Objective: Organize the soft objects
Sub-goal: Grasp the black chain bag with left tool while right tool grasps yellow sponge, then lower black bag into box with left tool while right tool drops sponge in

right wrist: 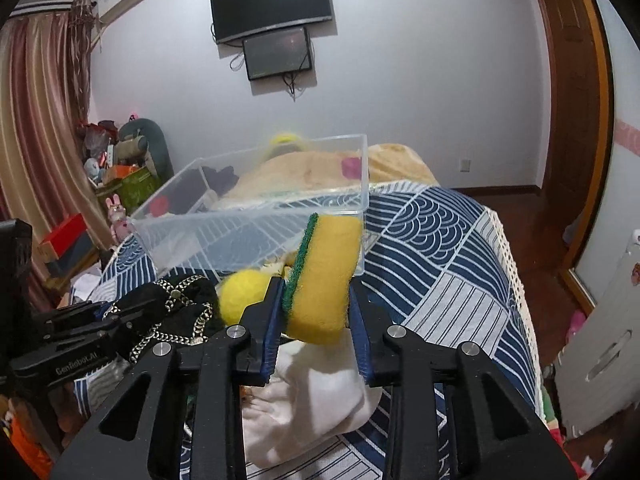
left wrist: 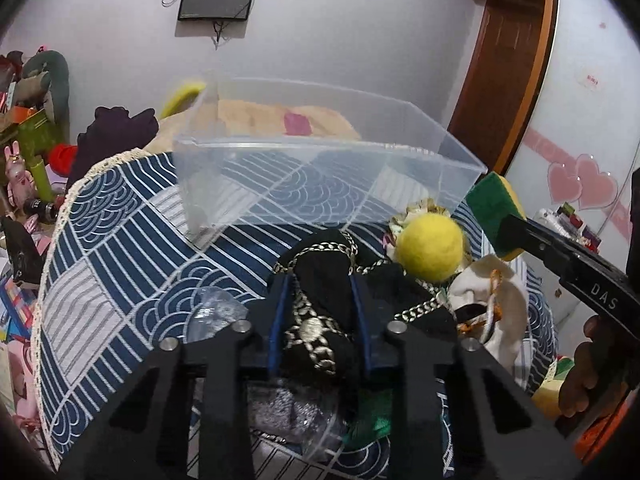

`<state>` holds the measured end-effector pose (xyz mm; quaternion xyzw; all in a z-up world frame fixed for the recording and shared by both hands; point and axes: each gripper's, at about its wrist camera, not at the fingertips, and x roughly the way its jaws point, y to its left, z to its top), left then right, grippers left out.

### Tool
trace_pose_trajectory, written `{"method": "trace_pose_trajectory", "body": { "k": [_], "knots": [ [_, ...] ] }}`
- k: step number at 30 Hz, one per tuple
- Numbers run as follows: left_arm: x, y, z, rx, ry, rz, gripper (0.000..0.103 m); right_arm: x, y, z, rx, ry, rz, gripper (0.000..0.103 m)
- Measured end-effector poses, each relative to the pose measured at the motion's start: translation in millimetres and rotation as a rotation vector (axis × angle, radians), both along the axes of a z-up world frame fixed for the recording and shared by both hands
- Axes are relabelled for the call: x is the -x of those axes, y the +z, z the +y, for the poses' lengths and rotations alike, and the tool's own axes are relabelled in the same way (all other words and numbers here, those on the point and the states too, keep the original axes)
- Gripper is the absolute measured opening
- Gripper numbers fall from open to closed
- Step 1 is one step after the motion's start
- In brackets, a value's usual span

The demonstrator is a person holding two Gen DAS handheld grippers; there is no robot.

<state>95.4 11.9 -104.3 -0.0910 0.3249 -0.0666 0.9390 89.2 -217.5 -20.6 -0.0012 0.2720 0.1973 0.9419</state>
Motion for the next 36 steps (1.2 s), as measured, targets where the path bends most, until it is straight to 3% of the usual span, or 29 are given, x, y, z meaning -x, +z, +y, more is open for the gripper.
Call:
{"method": "trace_pose_trajectory", "body": {
  "k": [13, 23, 36],
  "knots": [
    [30, 56, 17, -0.022, 0.057, -0.174, 0.023, 10, 25, 3, -0.008, 0.012, -0.069, 0.028],
    [13, 98, 29, -0.031, 0.108, -0.294, 0.023, -8, 49, 15, 0.008, 0.039, -0.138, 0.028],
    [-59, 97, 35, -0.026, 0.143, -0.257, 0.023, -66, 37, 47, 0.052, 0.058, -0.083, 0.028]
  ]
}}
